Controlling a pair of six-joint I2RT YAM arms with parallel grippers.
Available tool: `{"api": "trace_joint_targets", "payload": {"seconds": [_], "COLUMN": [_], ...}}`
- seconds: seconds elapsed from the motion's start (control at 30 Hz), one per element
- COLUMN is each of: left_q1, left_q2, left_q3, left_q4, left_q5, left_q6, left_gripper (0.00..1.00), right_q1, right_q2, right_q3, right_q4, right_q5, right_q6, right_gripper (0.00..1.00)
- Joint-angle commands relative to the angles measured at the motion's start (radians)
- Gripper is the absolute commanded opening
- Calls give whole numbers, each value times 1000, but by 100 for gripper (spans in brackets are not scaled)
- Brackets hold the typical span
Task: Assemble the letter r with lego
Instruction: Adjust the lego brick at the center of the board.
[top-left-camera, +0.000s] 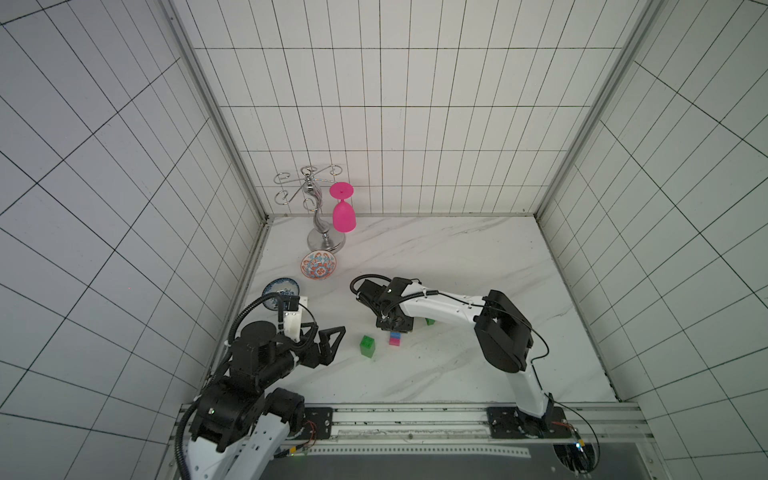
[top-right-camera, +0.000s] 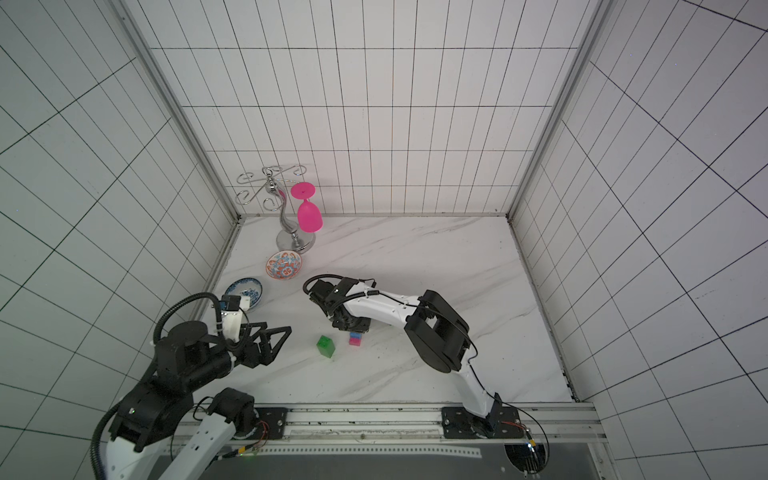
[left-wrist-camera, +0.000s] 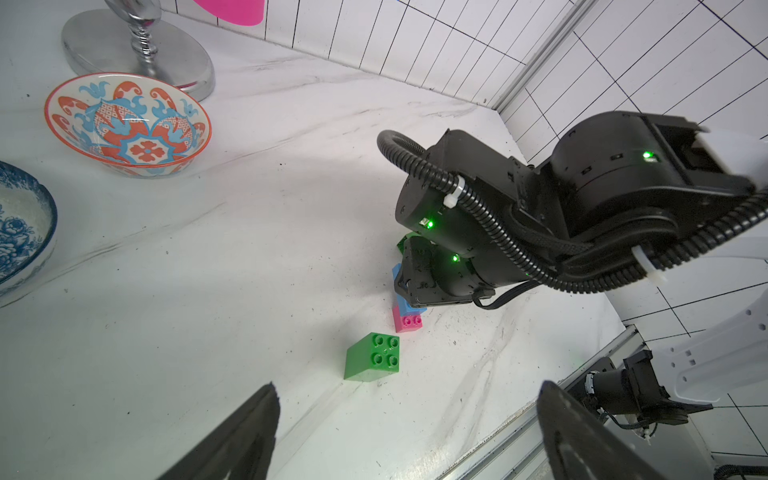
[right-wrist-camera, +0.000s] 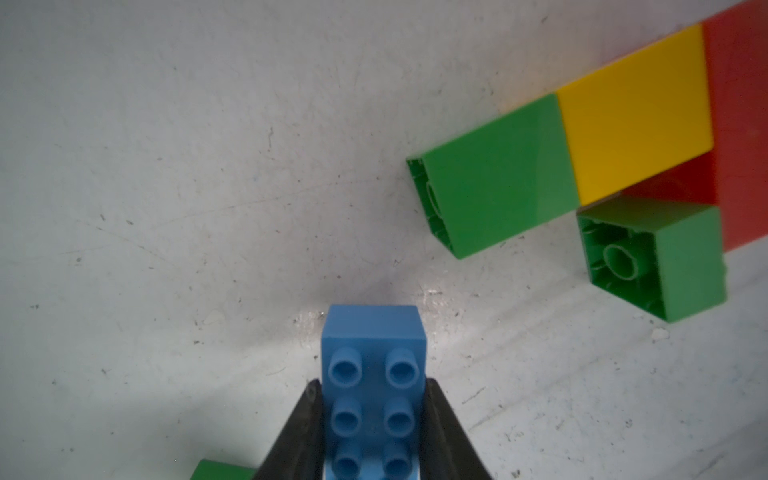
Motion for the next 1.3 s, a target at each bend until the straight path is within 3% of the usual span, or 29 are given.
{"api": "trace_joint_targets", "payload": {"seconds": [0.0,0.3,0.57,0.73,0.97,1.27], "left_q1": [5,5,5,5,5,5], "left_q2": [-11,-12,-5,4,5,5], "left_q3": [6,7,14,7,-5,-2], "left_q4": [16,13,16,14,16,10], "left_q5": [-3,-5,-16,-19,-6,-2], "left_q6": [13,12,1,-31,-79,-108], "left_gripper": [97,97,97,97,97,97], "right_q1": [10,8,-4,-18,-27,-27], "right_q2": [44,32,-110,-201,-196,-140], "right_q3": [-63,-85,-114,-137,-172,-177], "right_q4": [-28,23,40,63,23,-26], "right_q5": [57,17,3,-54,-153,-216], "right_q6": [-24,-96,-220,-399,-721,-861], "right_gripper": [0,0,0,0,0,3]}}
